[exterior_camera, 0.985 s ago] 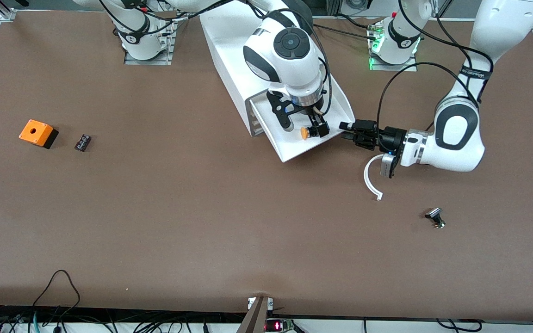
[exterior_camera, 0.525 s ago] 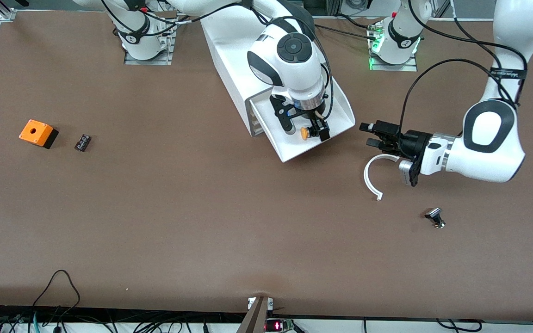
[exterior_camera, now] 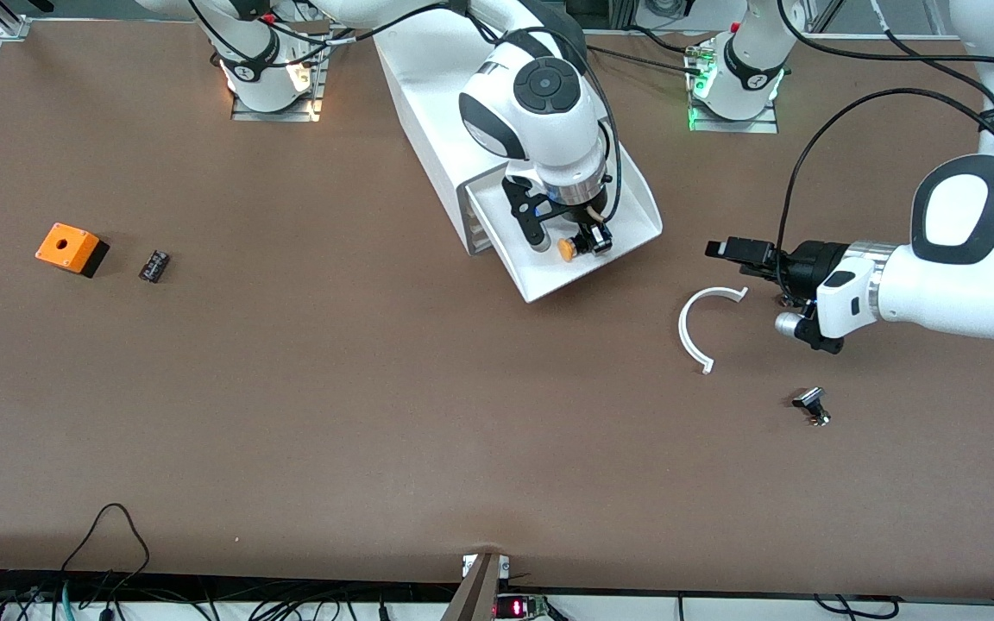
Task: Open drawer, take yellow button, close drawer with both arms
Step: 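Grasp the orange button with the right gripper while the left gripper releases, then lift the button out with the right gripper while the left gripper pushes drawer shut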
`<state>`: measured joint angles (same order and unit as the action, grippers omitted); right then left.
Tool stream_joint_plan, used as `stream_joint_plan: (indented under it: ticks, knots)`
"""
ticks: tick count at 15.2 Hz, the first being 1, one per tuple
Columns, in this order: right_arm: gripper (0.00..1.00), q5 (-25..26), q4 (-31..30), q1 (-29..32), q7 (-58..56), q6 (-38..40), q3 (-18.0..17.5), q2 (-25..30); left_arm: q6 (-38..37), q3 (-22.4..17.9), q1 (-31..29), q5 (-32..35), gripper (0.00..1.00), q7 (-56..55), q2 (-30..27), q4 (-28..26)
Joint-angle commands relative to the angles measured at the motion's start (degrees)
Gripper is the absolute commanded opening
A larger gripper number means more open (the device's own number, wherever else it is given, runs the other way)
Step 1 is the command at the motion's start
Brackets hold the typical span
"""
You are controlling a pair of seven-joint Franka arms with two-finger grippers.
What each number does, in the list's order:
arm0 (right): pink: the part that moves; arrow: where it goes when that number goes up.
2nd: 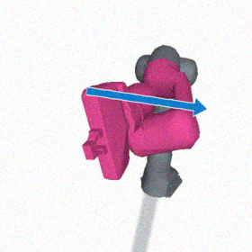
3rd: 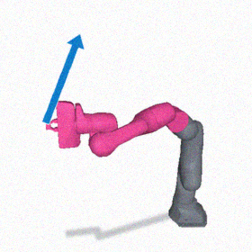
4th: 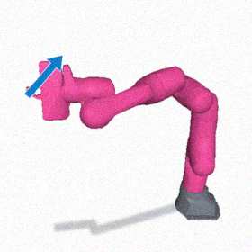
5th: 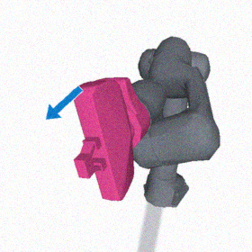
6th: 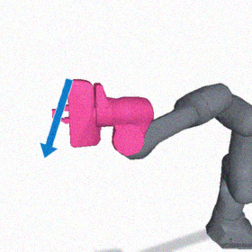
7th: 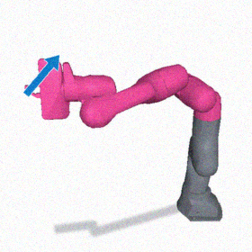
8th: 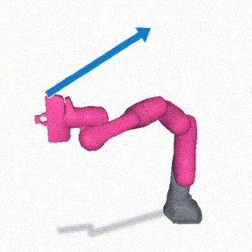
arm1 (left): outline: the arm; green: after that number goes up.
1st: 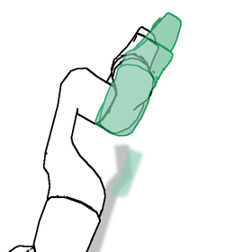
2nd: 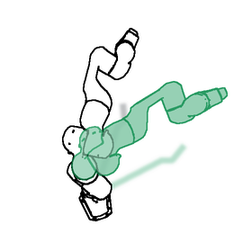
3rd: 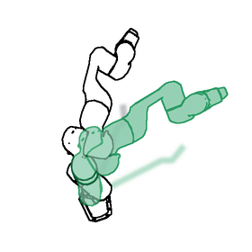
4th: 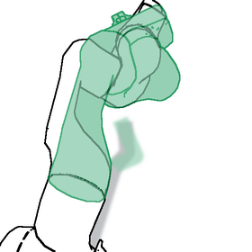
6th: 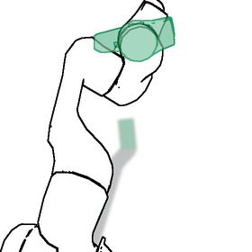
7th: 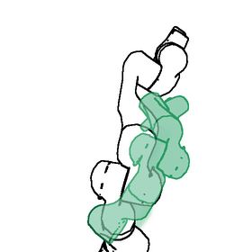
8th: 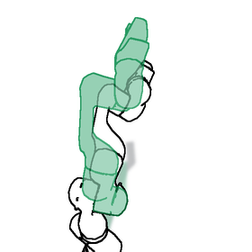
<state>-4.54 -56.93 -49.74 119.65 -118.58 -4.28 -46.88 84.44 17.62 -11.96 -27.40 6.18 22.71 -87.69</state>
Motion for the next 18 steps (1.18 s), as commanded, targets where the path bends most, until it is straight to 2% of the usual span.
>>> stream_joint_plan:
  ticks: [1,6,9,10,13,14,18]
  knots:
    - [0.0,0.0,3.7,2.6,-3.1,5.1,-0.6,1.0,-1.9,0.4,1.8,9.4,1.0,-6.0,-0.9,4.1]
    - [0.0,-4.6,4.6,8.4,-18.6,14.2,-0.7,5.2,0.0,0.4,5.8,21.0,1.0,-11.4,-1.1,4.5]
    - [0.0,-7.6,4.3,14.3,-31.0,20.6,-0.6,7.5,5.6,0.2,9.0,21.8,1.0,-21.0,-0.6,3.9]
    - [0.0,-8.3,4.2,16.3,-36.1,23.5,-0.5,8.1,7.1,0.1,10.9,24.2,1.0,-25.6,-0.2,3.9]
    - [0.0,-7.3,3.5,21.3,-51.8,32.6,0.0,10.0,10.7,0.0,14.9,26.8,1.0,-39.3,1.6,3.7]
    - [0.0,-6.5,2.8,22.5,-56.8,34.4,0.9,10.9,11.4,0.0,15.5,26.8,1.0,-43.1,1.9,3.7]
    - [0.0,-5.3,-4.7,22.9,-80.3,37.4,12.2,15.4,14.2,0.0,18.2,26.7,1.0,-51.5,3.0,1.8]
